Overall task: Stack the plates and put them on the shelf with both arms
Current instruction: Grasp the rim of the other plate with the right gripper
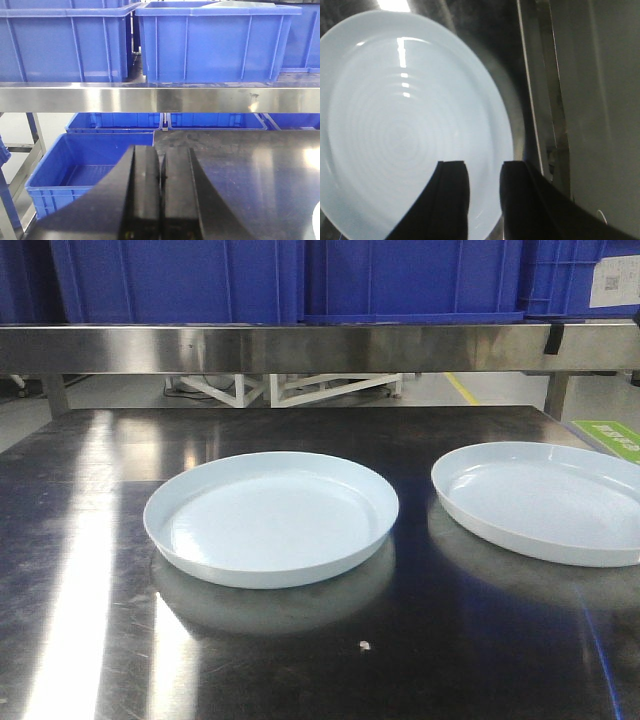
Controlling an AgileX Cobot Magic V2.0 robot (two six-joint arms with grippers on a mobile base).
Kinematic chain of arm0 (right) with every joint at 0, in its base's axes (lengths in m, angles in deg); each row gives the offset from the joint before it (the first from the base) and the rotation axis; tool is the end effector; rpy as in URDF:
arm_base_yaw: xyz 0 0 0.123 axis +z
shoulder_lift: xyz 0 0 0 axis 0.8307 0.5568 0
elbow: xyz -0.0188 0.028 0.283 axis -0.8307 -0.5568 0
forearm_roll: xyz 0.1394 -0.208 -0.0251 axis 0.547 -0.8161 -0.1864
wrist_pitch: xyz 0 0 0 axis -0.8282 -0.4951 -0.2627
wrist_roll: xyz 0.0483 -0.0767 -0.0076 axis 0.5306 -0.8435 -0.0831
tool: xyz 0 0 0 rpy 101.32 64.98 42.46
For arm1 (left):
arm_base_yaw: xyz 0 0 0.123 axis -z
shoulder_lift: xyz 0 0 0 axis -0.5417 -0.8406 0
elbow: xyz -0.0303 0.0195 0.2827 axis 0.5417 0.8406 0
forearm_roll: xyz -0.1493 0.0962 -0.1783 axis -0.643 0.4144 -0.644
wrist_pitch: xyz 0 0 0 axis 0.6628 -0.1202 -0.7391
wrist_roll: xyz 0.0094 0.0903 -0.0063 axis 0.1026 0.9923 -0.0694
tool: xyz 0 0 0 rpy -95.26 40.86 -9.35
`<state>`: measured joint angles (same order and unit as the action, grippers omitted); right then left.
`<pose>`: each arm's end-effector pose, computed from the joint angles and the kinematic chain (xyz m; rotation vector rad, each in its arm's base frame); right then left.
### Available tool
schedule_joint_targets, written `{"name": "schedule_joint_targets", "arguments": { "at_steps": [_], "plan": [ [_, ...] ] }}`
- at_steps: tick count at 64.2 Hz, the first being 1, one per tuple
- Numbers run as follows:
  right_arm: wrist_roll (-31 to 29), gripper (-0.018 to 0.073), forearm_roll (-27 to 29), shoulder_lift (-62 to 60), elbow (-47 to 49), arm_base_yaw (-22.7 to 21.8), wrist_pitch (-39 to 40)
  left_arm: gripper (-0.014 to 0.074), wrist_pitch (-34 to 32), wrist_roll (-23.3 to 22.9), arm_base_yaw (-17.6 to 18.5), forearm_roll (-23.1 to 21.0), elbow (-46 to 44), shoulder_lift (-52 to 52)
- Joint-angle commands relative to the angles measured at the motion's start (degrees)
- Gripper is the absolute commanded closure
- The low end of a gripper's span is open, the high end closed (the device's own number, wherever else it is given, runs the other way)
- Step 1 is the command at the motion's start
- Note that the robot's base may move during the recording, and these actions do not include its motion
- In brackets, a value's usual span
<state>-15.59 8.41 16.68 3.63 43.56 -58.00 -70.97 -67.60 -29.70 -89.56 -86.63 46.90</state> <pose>0.3110 -0.0399 0.2403 0.4599 2.7670 0.4457 0.1114 -0.0045 0.2797 0.0459 1.6152 -0.0131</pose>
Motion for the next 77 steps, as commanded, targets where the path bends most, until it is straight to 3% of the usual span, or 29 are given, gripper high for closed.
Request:
{"name": "schedule_joint_targets", "arguments": {
  "at_steps": [1, 61, 77],
  "plan": [
    [-0.1, 0.0232, 0.8, -0.9, 2.0, -0.8, 1.3, 0.0511, -4.7, -0.5, -0.1, -0.3, -1.7, 0.0],
    [-0.1, 0.0232, 0.8, 4.4, 2.0, -1.0, 4.9, 0.0511, -4.7, -0.5, -0.1, -0.3, -1.7, 0.0],
    [-0.1, 0.0232, 0.8, 5.0, 2.0, 1.2, 5.8, 0.0511, -4.7, -0.5, -0.1, -0.3, -1.7, 0.0]
  ]
}}
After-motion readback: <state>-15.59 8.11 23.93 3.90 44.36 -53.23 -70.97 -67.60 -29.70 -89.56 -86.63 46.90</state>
